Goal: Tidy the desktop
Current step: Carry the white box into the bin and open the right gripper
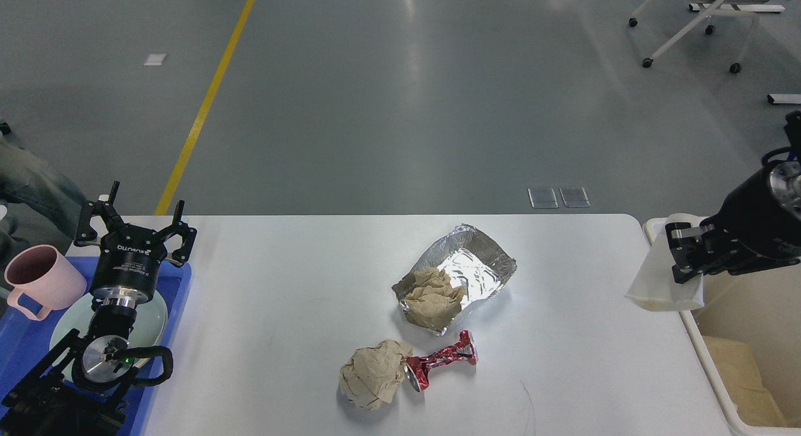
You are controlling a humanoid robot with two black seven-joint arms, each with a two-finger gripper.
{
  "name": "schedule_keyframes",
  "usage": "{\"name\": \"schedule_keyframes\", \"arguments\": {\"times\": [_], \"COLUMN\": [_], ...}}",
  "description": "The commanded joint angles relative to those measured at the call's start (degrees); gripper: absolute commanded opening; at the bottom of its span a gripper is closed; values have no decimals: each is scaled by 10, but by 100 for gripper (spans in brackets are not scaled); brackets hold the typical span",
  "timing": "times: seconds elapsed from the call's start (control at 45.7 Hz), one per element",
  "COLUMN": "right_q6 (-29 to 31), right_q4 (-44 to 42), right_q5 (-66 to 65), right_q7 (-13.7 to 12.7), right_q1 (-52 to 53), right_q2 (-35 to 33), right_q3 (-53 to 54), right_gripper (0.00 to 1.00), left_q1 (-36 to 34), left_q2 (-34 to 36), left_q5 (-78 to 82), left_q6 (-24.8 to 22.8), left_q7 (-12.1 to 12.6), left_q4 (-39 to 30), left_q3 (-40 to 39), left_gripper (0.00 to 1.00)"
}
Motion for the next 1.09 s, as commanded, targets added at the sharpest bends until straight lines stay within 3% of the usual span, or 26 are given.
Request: {"name": "schedule_keyframes", "arguments": {"times": [0.0,0.175,0.35,0.503,0.569,0.744,0.853,0.984,1.072], "right_q6": [-19,-91,-159,-270,-285,-300,-327,-356,-371], "right_q4": [-18,-72,-197,-331,-385,-539,-674,-822,-868], "right_q5": [2,-1,3,3,3,3,3,3,3], "right_q7": [0,0,-1,0,0,0,0,0,0], "right_q1": [-2,-62,-229,-471,-556,-771,-915,-1019,-1046], "right_q2": [-19,-75,-126,-146,-142,-97,-27,65,99], "right_q3": [-29,-84,-66,50,115,304,408,478,496], "right_gripper": [0,0,0,0,0,0,0,0,0], "left_q1": [0,0,0,0,1,1,0,1,0], "left_q2": [0,1,0,0,0,1,0,0,0], "left_q5": [0,0,0,0,0,0,0,0,0], "left_q6": [0,0,0,0,0,0,0,0,0], "left_q7": [0,0,-1,-1,-1,-1,-1,-1,-1], "left_q4": [0,0,0,0,0,0,0,0,0], "left_q3": [0,0,0,0,0,0,0,0,0], "left_gripper": [96,96,96,96,96,96,96,96,96]}}
